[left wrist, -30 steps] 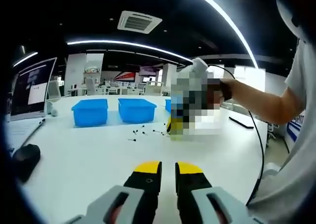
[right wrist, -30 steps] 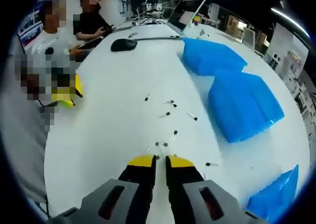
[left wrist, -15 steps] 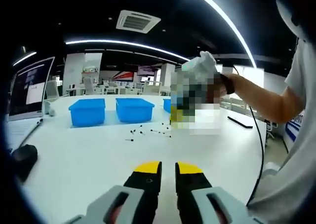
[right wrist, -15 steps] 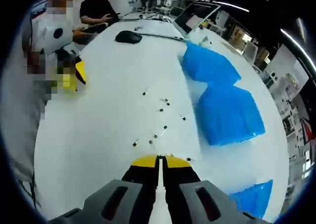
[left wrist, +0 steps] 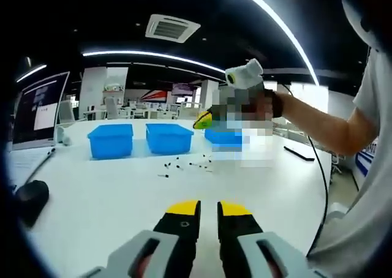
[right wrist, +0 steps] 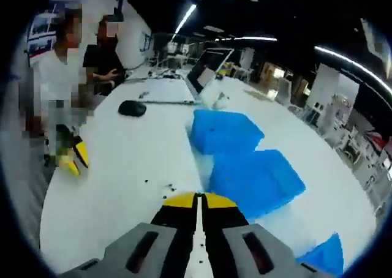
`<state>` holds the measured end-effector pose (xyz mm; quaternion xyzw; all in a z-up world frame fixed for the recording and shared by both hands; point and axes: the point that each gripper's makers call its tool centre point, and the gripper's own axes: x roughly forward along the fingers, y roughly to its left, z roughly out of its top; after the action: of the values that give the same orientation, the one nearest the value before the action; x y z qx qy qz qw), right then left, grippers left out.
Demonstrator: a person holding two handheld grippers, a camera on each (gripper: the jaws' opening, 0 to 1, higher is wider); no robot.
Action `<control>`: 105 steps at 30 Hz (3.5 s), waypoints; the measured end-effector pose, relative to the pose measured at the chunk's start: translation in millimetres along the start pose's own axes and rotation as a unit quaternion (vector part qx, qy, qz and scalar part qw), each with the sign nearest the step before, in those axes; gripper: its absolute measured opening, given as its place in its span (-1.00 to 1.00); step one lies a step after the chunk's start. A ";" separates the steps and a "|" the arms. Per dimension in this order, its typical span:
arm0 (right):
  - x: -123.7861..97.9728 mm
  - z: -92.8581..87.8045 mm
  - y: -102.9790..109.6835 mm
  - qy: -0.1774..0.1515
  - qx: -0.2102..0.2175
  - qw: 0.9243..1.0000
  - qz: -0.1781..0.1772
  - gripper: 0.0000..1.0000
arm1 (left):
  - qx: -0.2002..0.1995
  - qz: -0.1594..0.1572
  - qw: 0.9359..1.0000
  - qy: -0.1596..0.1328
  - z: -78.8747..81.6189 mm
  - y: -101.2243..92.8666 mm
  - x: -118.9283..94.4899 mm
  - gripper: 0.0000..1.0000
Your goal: Pick up the resistors one by one and place each resistor into its matching bin, sorting the parts by color and model until every resistor is separated into the correct bin for its type
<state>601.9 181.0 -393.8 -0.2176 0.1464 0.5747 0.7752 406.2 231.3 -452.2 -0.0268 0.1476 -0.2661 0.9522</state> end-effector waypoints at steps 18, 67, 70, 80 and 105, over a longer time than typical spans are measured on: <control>11.6 15.2 -85.0 -0.129 0.069 0.979 -0.145 -0.52 | -0.007 0.010 1.000 -0.012 4.6 13.3 -8.1 -0.71; 2.3 -70.9 72.6 0.277 -0.219 0.914 0.199 -0.79 | 0.001 0.004 1.000 -0.012 8.6 -2.9 0.6 -0.70; 4.3 -72.7 73.1 0.288 -0.212 0.910 0.209 -0.79 | -0.003 0.015 1.000 -0.016 9.6 0.5 -3.0 -0.70; 7.5 -86.4 77.0 0.304 -0.182 0.907 0.228 -0.89 | -0.006 0.028 1.000 -0.013 7.2 13.1 -9.3 -0.70; -1.3 -7.5 44.2 0.007 0.012 0.992 0.125 -0.90 | -0.007 0.014 1.000 -0.008 2.9 8.6 -4.8 -0.70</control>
<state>559.5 187.0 -407.2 -0.1923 0.1852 0.6634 0.6990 407.5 241.1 -449.3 -0.0332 0.1420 -0.2513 0.9569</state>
